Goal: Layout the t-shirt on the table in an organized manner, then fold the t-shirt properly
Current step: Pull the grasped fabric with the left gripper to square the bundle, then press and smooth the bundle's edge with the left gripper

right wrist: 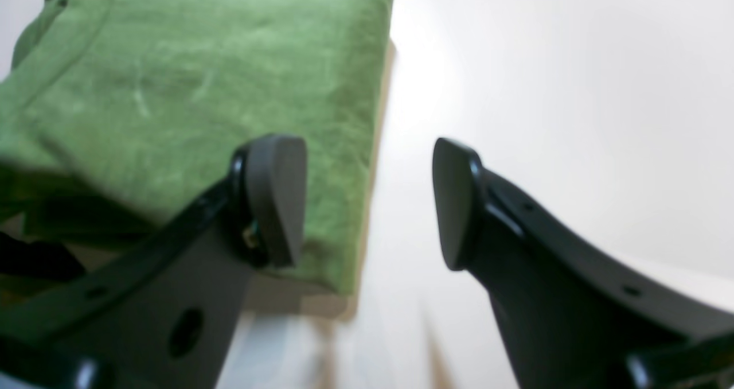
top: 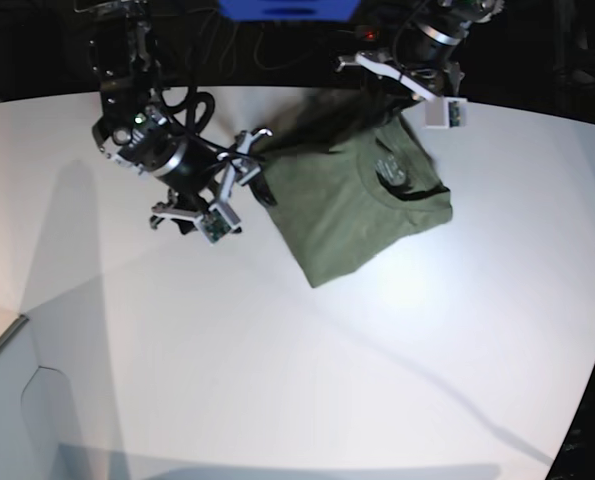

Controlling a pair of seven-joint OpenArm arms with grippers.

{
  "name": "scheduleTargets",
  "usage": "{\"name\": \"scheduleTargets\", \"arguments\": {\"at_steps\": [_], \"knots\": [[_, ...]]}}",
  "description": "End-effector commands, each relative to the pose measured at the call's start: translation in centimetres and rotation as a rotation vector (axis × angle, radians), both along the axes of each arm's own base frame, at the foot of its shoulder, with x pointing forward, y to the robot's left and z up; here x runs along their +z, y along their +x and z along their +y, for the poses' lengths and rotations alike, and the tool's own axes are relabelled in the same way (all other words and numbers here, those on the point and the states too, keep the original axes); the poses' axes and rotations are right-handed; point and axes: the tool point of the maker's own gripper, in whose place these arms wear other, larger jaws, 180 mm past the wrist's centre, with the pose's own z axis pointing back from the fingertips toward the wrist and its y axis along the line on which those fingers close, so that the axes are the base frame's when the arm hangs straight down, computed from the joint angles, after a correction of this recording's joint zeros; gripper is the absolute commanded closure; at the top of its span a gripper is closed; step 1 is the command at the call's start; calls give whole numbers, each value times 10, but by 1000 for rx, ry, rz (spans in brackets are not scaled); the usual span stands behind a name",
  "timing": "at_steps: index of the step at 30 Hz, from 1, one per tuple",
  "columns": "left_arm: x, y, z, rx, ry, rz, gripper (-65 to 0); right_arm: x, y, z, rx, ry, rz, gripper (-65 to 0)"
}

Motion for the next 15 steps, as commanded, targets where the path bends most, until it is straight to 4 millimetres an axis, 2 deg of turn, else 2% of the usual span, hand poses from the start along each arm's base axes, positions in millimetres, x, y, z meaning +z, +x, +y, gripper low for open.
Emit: {"name": "scheduleTargets", "arguments": {"at_steps": [1, 6, 15], "knots": [[7, -1, 3, 10, -7, -21, 0, 14, 8, 4, 0, 35, -48, -348], [-6, -10, 26, 53, 35, 20, 0, 15, 8, 6, 4, 40, -48, -348], [-55, -19, 38, 79, 55, 127, 0, 19, 12, 12, 2, 56, -55, -348]]}}
